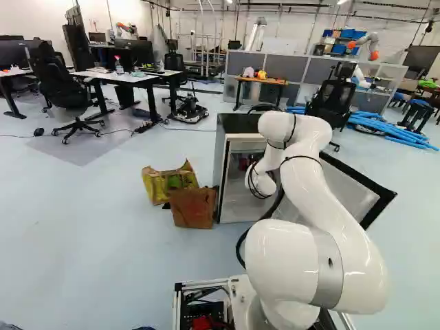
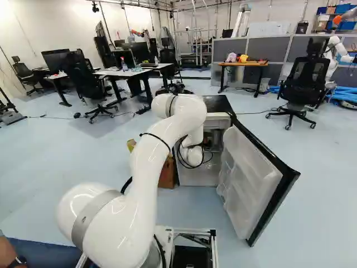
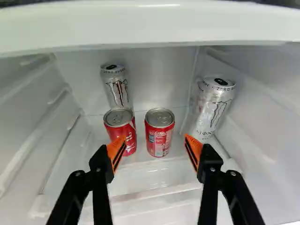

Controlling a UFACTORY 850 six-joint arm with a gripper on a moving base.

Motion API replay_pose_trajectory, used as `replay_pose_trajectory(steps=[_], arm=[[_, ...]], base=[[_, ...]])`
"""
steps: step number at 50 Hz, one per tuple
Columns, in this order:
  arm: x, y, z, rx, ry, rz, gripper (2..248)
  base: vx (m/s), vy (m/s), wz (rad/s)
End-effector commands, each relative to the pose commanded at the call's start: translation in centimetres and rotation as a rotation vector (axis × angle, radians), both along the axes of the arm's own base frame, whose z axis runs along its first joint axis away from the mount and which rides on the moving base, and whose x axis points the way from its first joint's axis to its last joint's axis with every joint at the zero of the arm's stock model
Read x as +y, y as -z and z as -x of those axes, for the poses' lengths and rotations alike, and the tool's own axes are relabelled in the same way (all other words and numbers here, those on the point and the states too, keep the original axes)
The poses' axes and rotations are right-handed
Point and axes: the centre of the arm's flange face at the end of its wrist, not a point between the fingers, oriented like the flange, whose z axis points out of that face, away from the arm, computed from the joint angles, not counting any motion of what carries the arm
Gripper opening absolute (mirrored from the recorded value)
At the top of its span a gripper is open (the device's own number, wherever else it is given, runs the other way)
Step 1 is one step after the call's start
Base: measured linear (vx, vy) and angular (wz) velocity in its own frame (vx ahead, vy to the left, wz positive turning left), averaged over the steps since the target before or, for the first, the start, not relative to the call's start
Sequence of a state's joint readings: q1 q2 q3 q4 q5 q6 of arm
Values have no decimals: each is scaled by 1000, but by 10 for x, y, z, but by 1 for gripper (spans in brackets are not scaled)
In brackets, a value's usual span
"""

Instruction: Grab a drink from the fridge

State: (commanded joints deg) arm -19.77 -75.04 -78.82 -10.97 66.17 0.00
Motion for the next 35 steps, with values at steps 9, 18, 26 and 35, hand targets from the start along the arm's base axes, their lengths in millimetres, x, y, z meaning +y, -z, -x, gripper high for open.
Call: replay_pose_trajectory(steps=[9,18,26,35], arm=[[0,0,0,0,0,0,178],[0,0,0,0,0,0,179],[-1,1,-3,-4,-1,2,179],[-2,3,-7,-5,0,3,179]], base=[[0,0,0],[0,0,0],[0,0,0],[0,0,0]])
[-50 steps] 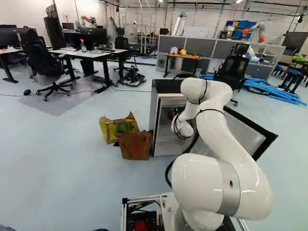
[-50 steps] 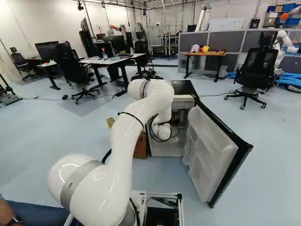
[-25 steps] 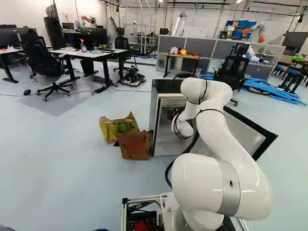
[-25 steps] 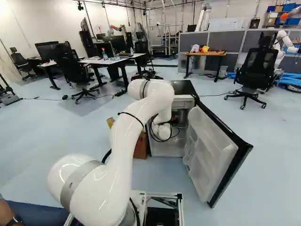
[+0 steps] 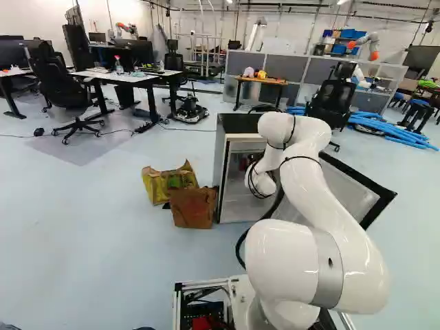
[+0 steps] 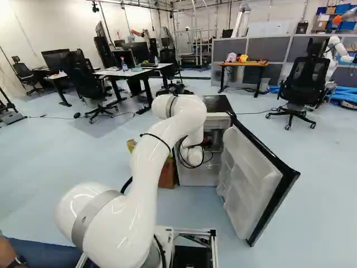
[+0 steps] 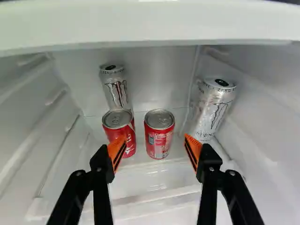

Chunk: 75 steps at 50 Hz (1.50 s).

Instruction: Grab a drink from the fridge

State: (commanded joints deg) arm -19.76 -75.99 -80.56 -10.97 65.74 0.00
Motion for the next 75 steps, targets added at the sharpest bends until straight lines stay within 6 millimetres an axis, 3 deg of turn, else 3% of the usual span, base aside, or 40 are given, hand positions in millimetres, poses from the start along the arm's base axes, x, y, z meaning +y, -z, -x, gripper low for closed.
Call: replay_pose_trajectory(steps=[51,74,75], arm=[[-8,14,-28,-22,-3,14,179],[-8,14,-29,-22,-3,14,179],[-8,14,-29,-22,-3,14,146]], base=[[0,0,0],[0,0,0],[0,0,0]])
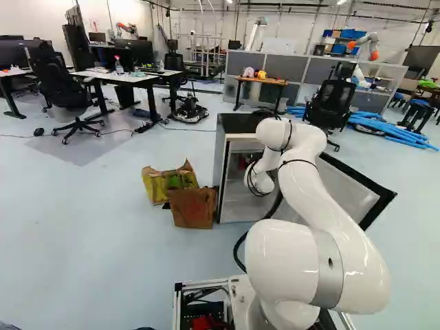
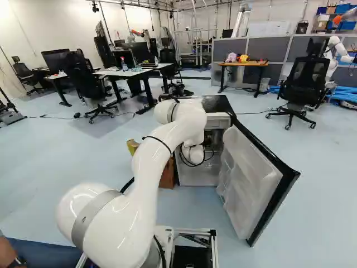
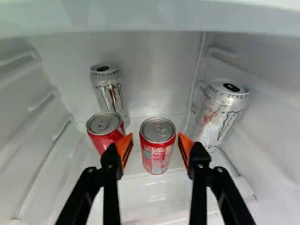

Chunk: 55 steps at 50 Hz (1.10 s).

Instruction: Grab a drink from the fridge

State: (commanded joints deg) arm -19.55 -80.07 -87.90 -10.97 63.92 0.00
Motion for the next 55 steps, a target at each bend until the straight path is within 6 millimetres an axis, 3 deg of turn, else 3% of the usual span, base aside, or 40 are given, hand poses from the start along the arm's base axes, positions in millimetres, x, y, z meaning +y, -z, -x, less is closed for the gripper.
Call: replay_pose_trajectory(steps=[4,5,9,10,26,55], arm=[[0,0,0,0,0,0,146],[0,0,0,0,0,0,109],[0,0,0,0,0,0,109],[0,0,0,0,0,0,92],[1,-2,4,7,1,-3,92],[10,-23,46,77,10,-28,92]], base=[[0,0,0],[0,0,0],[0,0,0],[0,0,0],[0,0,0],[0,0,0]])
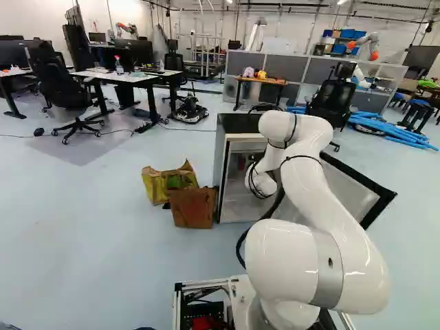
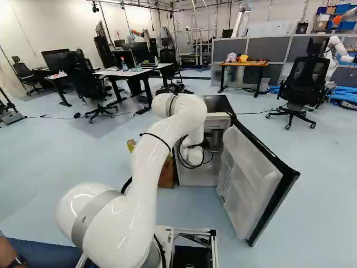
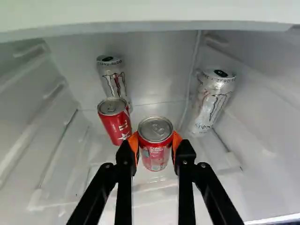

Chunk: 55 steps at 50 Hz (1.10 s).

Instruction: Grab a drink from the fridge

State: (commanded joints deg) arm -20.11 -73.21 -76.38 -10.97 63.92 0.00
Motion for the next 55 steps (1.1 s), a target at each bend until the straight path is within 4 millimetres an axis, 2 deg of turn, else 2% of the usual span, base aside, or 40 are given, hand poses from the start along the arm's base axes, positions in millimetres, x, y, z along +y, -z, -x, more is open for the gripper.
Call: replay_pose_trajectory(steps=[55], arm=[[28,-101,102,88,17,-33,92]], base=[[0,0,0]])
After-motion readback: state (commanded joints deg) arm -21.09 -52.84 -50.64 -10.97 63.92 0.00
